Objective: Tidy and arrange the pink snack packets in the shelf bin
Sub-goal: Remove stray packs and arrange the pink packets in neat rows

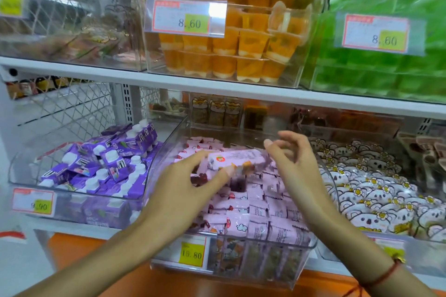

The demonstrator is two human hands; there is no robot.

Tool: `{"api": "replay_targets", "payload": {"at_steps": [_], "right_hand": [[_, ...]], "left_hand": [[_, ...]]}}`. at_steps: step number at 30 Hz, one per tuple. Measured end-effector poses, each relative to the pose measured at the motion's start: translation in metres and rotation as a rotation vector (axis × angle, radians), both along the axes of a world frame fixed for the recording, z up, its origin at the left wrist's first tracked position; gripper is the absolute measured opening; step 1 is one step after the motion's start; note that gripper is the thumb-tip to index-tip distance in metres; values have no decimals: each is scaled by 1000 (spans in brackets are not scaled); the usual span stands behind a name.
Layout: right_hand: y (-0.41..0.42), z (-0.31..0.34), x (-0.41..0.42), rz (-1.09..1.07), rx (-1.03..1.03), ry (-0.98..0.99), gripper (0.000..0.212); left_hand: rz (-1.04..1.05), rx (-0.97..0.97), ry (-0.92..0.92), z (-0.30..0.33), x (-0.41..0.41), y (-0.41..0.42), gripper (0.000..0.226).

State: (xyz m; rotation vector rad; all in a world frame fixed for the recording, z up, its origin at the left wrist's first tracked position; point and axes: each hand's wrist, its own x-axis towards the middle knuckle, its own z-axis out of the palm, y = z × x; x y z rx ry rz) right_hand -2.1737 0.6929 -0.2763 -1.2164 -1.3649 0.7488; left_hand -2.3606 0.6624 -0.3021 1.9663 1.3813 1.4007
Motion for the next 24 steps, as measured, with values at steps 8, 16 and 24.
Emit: {"api": "replay_targets", "payload": {"at_steps": [8, 16, 24], "right_hand": [[-5, -11, -10, 231, 452, -822, 46], [14, -5, 5, -16, 174, -196, 46], [25, -24, -11, -26, 264, -457, 80]], "left_hand": [[-21, -119, -170, -1, 7, 3, 49], [-97, -22, 702, -15, -10, 10, 57], [-84, -50, 859, -17, -10, 14, 59]]}}
